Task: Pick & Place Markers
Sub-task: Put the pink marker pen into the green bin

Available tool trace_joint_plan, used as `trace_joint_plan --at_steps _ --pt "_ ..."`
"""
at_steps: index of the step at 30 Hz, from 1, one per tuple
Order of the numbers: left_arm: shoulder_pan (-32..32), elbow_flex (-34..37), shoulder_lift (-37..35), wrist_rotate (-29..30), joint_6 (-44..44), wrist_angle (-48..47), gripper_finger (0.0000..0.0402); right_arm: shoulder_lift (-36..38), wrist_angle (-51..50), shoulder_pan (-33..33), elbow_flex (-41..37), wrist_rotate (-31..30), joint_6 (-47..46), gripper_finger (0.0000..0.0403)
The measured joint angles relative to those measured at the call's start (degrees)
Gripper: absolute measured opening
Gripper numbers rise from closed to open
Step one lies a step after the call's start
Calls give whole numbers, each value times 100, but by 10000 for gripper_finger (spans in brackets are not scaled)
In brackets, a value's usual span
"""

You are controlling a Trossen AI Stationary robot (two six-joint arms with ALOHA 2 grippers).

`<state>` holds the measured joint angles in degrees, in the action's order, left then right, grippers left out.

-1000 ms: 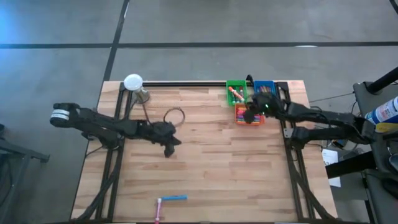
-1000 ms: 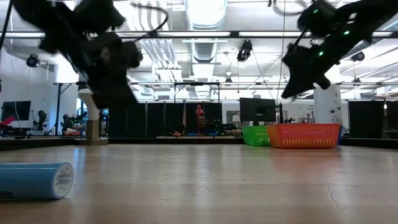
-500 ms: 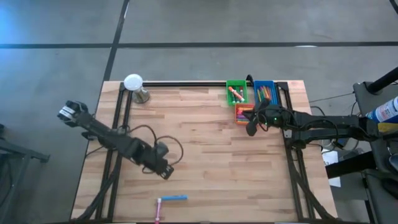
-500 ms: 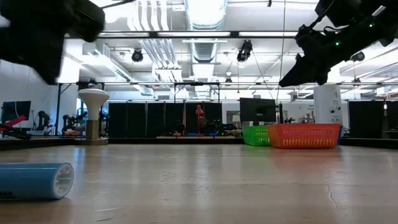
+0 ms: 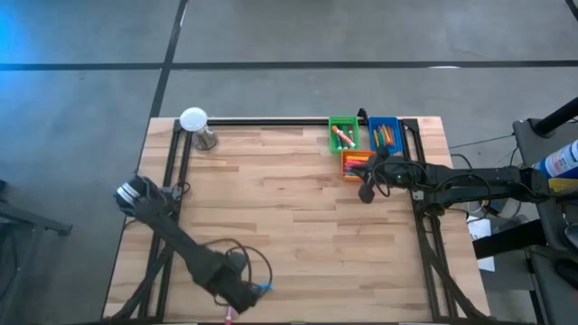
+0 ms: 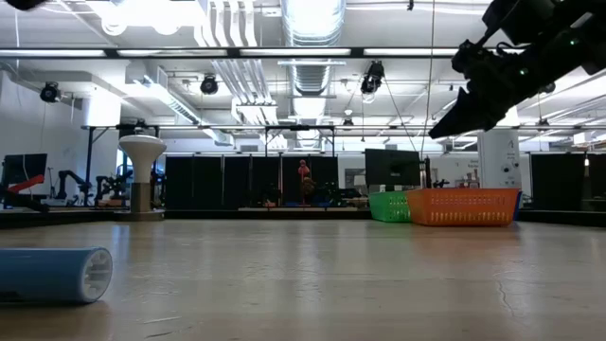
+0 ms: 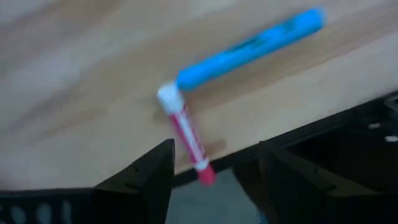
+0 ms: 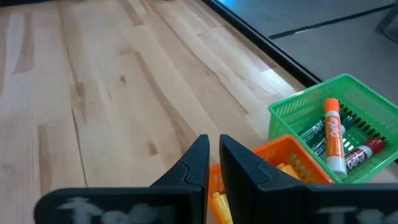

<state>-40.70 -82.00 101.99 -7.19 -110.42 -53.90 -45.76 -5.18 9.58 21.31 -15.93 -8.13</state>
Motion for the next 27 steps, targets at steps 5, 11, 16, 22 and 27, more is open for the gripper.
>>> trace_joint_plan --at_steps 5,11,16,22,27 --pt "-209 -839 730 -86 -735 -293 226 -4 10 0 -41 210 135 34" --pt "-454 -1229 1292 -130 -1605 -163 226 39 15 -24 -124 310 262 34" --pt "-631 -1343 1561 -158 -2173 -109 226 143 -2 -48 -174 445 317 34" --pt "-737 -1350 1834 -408 -2436 -113 224 190 -1 -115 -194 460 370 34" --pt "-754 -1348 1930 -434 -2436 -288 212 190 -8 -122 -194 451 393 34"
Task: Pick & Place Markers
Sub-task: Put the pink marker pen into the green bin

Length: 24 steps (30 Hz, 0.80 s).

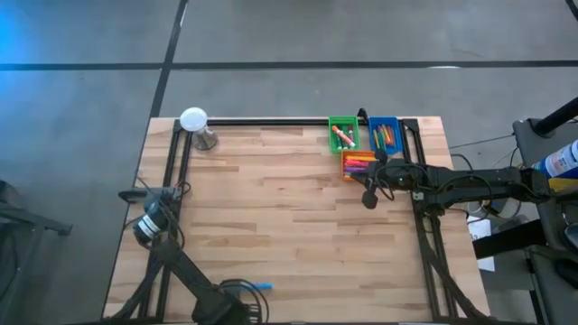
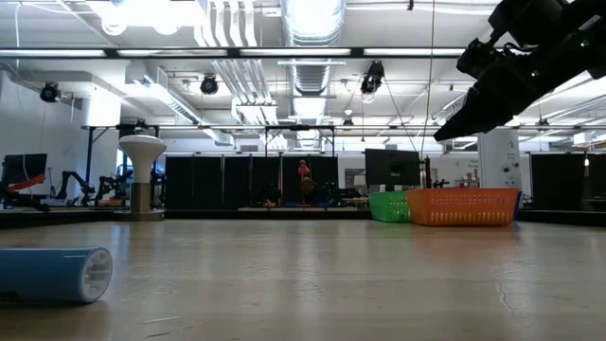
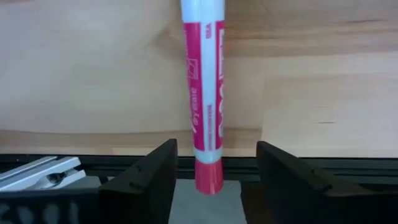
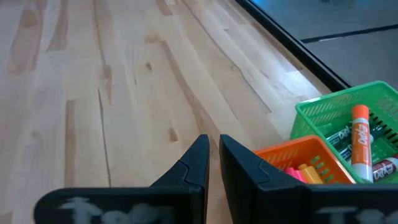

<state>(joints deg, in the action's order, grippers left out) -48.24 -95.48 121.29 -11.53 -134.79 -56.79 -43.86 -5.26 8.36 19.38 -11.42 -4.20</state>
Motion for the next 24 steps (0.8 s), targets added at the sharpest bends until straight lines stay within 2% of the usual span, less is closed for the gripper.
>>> trace_joint_plan --at_steps 4,10,20,24 --pt "-29 13 31 -29 14 11 189 0 6 0 0 -4 14 34" --pt "-99 14 160 -369 130 69 153 -2 20 0 0 -9 34 34" --pt "-156 38 306 -414 295 395 144 -2 96 2 0 -10 37 34" --pt "-177 46 306 -409 434 347 121 -2 96 0 0 -11 36 34"
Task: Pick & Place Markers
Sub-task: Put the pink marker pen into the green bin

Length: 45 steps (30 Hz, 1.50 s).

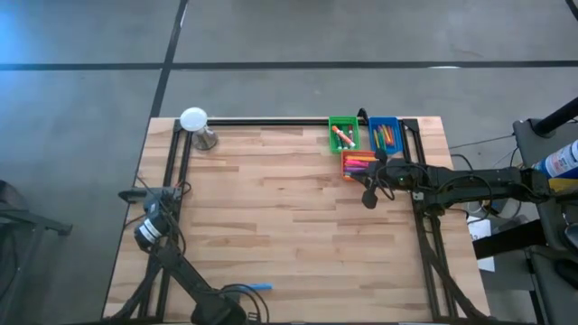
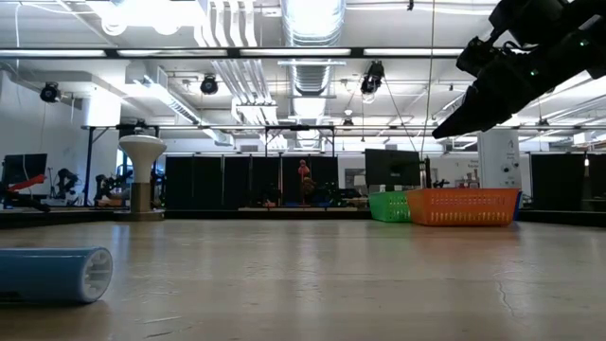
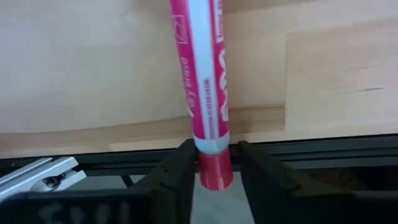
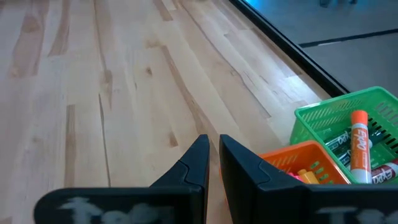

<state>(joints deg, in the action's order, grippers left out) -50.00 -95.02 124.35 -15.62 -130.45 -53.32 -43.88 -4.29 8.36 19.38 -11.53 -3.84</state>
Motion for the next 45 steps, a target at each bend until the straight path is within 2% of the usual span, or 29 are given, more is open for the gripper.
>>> trace_joint_plan --at_steps 5,8,15,20,24,29,32,35,37,40,45 --pt "-15 3 -44 1 210 -185 72 0 -2 0 0 0 0 34" --pt "-35 26 -126 8 248 -630 53 0 -2 0 0 0 0 34" --pt "-45 84 -618 58 523 -1906 55 0 -4 2 0 -1 0 34" --pt "233 257 -1160 660 1440 -2680 54 7 -9 2 0 0 196 34" --pt "851 561 -1655 1217 3102 -2993 54 151 -72 2 0 1 409 34" --pt "2213 1163 -2079 1994 5917 -2920 54 295 -140 2 0 242 519 34" --pt "3173 1379 -2109 2523 7885 -2531 53 255 -81 -30 2 444 529 34" --pt "4073 1487 -2111 2984 9775 -1540 53 114 -78 -97 16 473 357 34" --pt "4603 1548 -2109 2986 10828 -674 53 -5 -78 -148 17 493 160 34" --pt "5253 1565 -2000 2622 11950 320 53 -199 -91 -241 10 594 -187 34" --pt "5764 1542 -1550 2188 13013 913 53 -374 -87 -419 0 585 -625 34"
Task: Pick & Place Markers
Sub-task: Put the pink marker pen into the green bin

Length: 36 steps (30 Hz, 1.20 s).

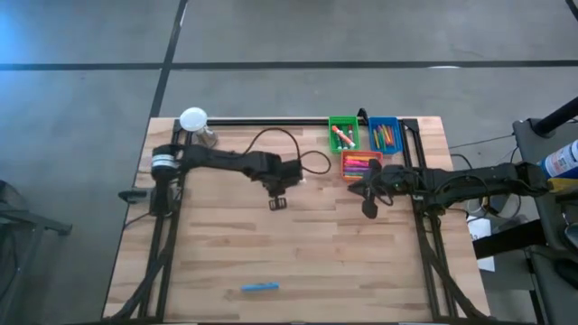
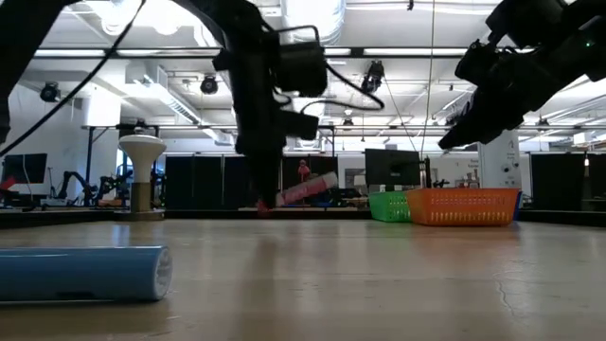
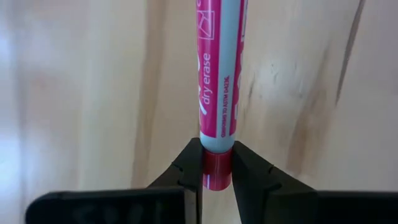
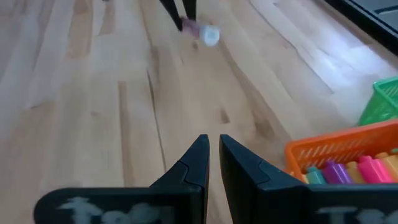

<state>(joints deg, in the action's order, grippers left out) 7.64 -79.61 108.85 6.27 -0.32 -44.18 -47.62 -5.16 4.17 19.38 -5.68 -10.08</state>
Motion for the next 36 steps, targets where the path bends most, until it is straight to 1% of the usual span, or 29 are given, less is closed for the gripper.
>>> trace_joint_plan --at_steps 5,7,12,17,21,23,25,27,30,32,36 --pt "-13 -66 420 -106 672 -26 53 -23 15 -69 0 -76 -180 34" --pt "-39 -73 488 -87 792 -25 55 -23 15 -69 0 -159 -246 34" --pt "-50 -75 491 -157 772 79 71 -23 23 -69 0 -198 -304 34" --pt "-50 -73 428 -175 632 132 109 -31 122 -69 0 -198 -304 37" --pt "-50 -71 284 -176 893 -95 131 -209 152 -69 37 -197 -324 60" --pt "-36 -17 133 -224 950 -168 132 -430 236 -68 138 -196 -339 78" --pt "20 218 -164 -286 933 -41 126 -763 497 -69 278 -194 -329 96" --pt "128 679 -574 -434 840 489 114 -1202 837 -67 449 -181 -294 113" --pt "340 1679 -1325 -829 601 1788 90 -1926 1038 -20 856 -117 -100 135" --pt "464 2440 -1828 -1006 346 2926 73 -2434 1042 33 1195 -26 23 147" --pt "680 3879 -2656 -1175 -80 5398 40 -3433 1019 175 1971 396 257 167"
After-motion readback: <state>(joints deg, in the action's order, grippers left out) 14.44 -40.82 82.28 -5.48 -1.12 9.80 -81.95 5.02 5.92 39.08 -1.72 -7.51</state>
